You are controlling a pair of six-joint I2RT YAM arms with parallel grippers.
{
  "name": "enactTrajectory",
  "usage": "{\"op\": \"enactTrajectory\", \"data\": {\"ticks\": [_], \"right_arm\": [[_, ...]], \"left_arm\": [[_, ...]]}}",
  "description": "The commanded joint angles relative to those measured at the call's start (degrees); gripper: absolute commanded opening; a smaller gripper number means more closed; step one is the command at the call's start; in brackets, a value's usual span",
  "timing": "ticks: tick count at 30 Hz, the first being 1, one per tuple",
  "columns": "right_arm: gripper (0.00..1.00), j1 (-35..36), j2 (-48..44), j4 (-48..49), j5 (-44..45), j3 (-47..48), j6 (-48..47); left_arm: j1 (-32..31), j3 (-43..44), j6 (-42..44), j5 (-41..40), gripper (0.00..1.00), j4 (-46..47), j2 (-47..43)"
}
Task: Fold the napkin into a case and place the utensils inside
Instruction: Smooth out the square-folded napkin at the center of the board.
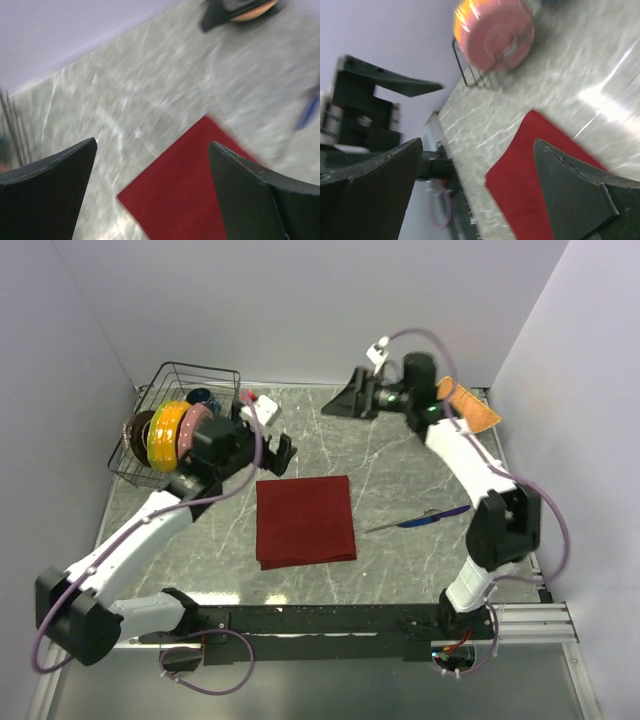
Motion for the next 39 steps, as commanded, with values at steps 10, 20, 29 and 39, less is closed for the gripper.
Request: {"op": "enactTrajectory", "data": {"ticks": [10, 20, 29, 39], "right_arm": [[1.00, 7.28, 13.98, 23.27, -0.02, -16.95, 25.11], [1.00, 6.32, 22.33, 33.02, -0.20, -19.49, 33.01], [1.00, 3.50, 29.10, 32.60, -1.08, -23.36, 30.57], [1.00, 1.48, 29.90, 24.52, -0.46, -20.20, 22.39]], "left_arm": [[-6.00, -30.62, 35.81, -21.01, 0.96, 46.44, 11.34], [-6.79, -27.99, 44.78, -19.69, 0.99, 56.72, 25.22], [-6.61, -26.67, 48.13, -25.58, 0.99, 56.84, 35.69], [-5.03, -32.46, 46.46, -26.38, 0.99, 49.18, 28.58]]}}
